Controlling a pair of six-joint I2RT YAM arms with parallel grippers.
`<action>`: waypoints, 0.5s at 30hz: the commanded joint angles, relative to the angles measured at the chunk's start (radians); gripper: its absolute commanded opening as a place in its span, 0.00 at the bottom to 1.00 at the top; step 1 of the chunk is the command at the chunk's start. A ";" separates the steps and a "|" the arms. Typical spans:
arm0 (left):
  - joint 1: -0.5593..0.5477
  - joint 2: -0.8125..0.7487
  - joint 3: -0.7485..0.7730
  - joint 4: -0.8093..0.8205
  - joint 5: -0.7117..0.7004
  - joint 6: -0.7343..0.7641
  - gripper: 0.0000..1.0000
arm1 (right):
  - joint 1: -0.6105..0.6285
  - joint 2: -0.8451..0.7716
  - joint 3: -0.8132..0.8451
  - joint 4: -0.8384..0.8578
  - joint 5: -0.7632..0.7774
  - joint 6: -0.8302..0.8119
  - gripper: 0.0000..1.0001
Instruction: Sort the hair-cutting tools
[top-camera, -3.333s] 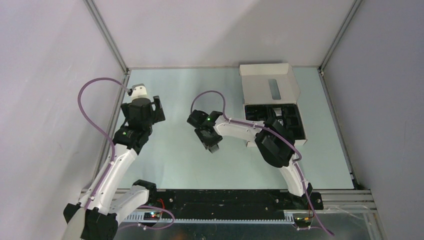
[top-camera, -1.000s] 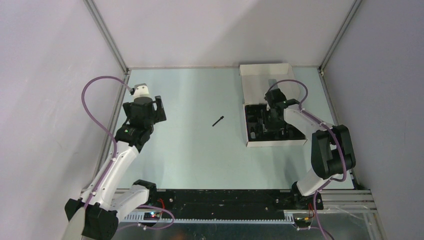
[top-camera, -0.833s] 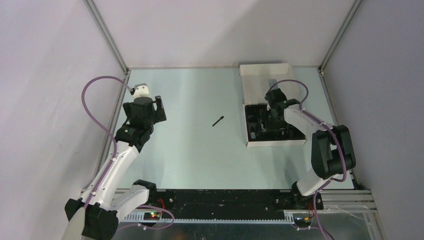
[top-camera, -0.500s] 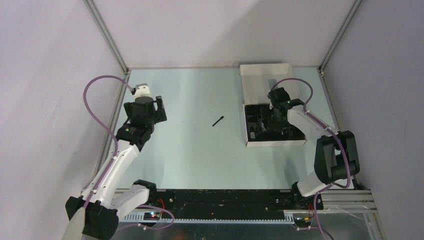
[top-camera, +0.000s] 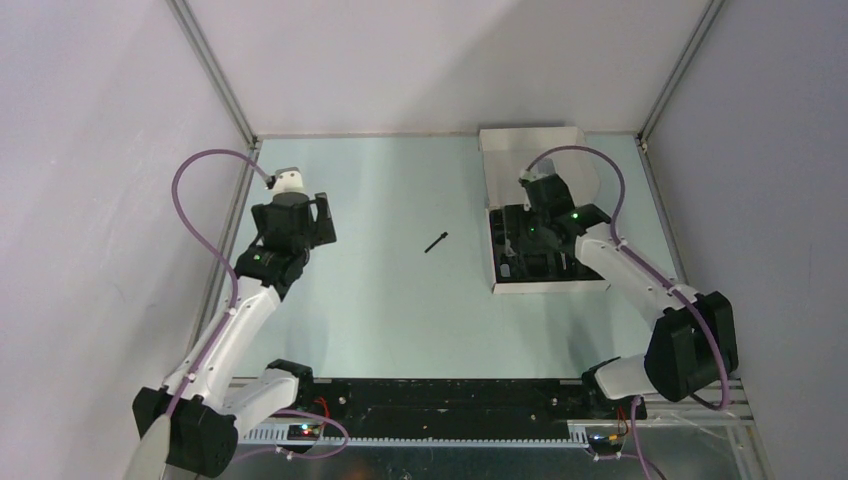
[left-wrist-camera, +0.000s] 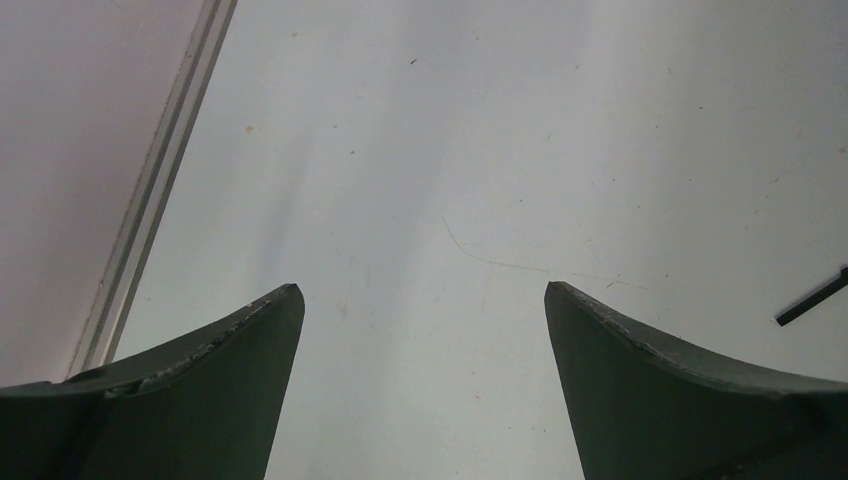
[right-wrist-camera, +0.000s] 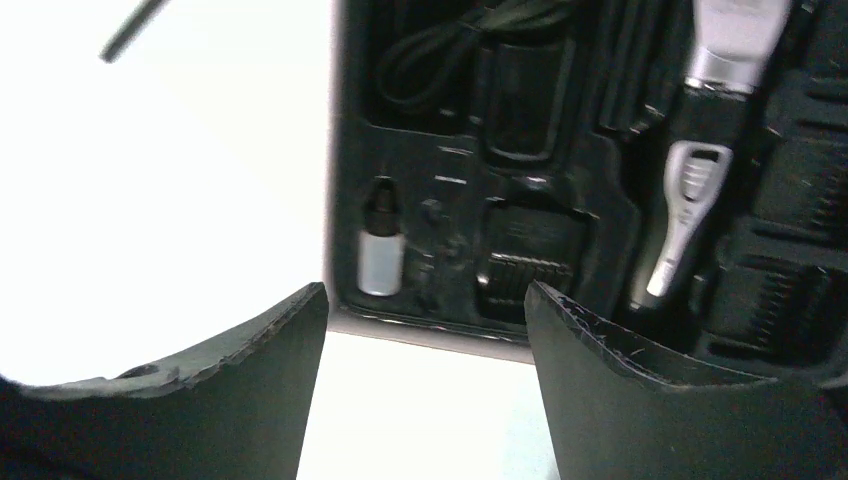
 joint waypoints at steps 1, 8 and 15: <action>0.006 0.003 0.007 0.022 0.015 0.014 0.97 | 0.088 0.033 0.058 0.149 0.024 0.046 0.77; 0.007 0.006 0.006 0.022 0.020 0.012 0.97 | 0.233 0.269 0.205 0.235 0.116 0.046 0.72; 0.007 0.012 0.007 0.022 0.028 0.008 0.97 | 0.292 0.493 0.399 0.240 0.163 0.039 0.60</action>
